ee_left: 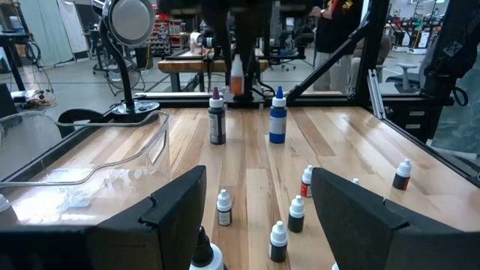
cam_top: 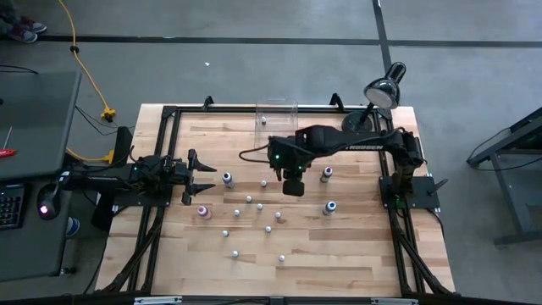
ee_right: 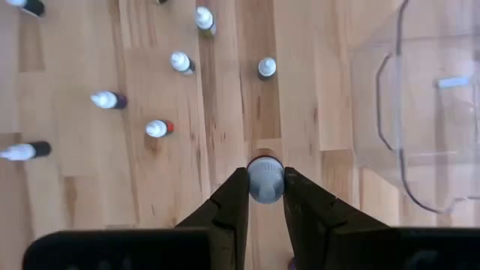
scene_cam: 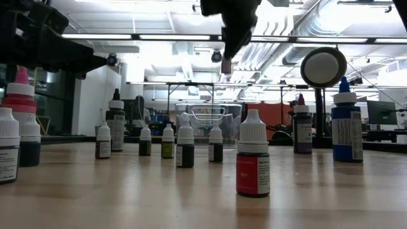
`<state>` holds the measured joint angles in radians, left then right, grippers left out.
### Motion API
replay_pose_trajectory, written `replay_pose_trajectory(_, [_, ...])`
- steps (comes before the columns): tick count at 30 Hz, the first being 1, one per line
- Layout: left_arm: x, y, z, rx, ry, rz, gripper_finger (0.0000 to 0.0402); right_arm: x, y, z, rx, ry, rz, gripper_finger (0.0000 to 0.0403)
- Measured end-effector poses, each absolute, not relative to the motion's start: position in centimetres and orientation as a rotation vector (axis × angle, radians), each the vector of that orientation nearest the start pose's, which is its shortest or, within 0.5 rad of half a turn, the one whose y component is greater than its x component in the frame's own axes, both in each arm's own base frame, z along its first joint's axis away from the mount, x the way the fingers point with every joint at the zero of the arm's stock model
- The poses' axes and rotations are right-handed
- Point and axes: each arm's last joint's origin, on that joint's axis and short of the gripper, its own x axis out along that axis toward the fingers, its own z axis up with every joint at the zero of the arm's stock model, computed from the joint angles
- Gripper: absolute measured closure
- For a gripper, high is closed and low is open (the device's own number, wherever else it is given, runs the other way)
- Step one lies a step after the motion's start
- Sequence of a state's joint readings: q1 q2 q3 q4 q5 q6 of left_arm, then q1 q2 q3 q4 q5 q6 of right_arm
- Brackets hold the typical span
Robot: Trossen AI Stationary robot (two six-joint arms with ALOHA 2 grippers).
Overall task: Pick & Place food coloring
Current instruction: Put the small food coloring bottle into the transparent bin
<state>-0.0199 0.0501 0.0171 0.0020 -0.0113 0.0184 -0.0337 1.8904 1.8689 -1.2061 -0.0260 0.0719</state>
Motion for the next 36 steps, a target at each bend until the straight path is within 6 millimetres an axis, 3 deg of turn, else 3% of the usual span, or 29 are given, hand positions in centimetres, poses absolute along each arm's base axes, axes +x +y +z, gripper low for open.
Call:
replay_pose_trajectory(7, [10.0,-0.2,16.6,0.019,0.031,-0.009,0.0163,37.5,-1.2,35.1,0.109,1.199,-0.051,0.0338])
replay_pose_trajectory(11, [10.0,-0.2,16.6,0.019,0.031,-0.009,0.0163,37.0,-1.2,35.9,0.116,1.209,-0.045,0.0338])
replay_pose_trajectory(22, [10.0,-0.2,16.6,0.019,0.031,-0.009,0.0163,37.0,-6.0,36.1,0.220,1.148,-0.175,0.0339])
replay_pose_trajectory(28, [10.0,-0.2,16.6,0.019,0.031,-0.009,0.0163,38.1,-9.0,35.1,0.278,1.089,-0.242,0.0339])
replay_pose_trajectory(36, [10.0,-0.2,16.6,0.019,0.031,-0.009,0.0163,40.1,-13.1,32.2,0.437,1.040,-0.314,0.0338])
